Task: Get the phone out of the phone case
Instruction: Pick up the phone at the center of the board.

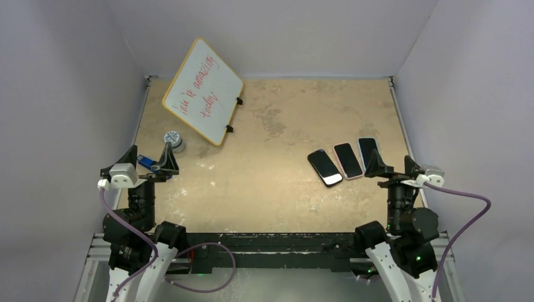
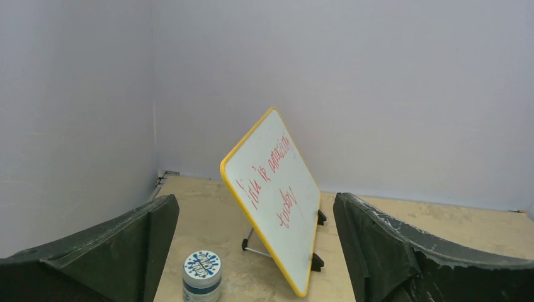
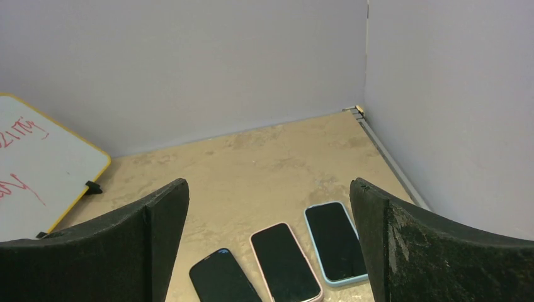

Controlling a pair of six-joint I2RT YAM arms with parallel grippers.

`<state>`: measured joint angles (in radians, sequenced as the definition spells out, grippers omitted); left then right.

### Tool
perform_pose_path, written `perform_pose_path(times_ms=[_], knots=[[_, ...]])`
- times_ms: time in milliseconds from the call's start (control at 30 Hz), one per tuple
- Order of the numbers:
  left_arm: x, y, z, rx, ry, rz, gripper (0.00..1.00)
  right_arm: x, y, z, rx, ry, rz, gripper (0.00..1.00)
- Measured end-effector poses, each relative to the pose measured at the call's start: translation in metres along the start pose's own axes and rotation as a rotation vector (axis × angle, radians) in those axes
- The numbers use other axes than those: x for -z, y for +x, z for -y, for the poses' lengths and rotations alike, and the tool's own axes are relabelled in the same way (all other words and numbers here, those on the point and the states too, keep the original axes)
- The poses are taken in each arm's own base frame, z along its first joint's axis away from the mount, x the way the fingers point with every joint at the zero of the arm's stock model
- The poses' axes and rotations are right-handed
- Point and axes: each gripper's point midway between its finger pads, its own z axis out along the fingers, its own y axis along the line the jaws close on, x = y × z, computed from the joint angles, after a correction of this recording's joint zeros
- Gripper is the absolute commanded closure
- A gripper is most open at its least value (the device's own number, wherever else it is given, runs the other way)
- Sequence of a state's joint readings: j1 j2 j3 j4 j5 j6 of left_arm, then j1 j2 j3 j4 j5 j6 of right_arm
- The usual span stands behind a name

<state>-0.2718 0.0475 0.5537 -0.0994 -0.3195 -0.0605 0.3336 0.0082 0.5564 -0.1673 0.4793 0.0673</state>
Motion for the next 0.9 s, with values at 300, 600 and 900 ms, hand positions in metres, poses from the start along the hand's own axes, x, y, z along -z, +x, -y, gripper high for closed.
perform_pose_path(times_ms=[300, 600, 900], knots=[[0.001, -0.001, -0.001, 0.026, -0.011, 0.000, 0.00, 0.002, -0.001, 0.000, -0.009, 0.001, -0.014, 0.01], [0.004, -0.007, -0.001, 0.079, -0.015, -0.008, 0.00, -0.009, -0.017, -0.009, -0.025, 0.012, -0.117, 0.01], [0.012, -0.009, 0.000, 0.117, -0.009, -0.014, 0.00, -0.036, 0.044, -0.040, 0.021, -0.034, -0.444, 0.01]])
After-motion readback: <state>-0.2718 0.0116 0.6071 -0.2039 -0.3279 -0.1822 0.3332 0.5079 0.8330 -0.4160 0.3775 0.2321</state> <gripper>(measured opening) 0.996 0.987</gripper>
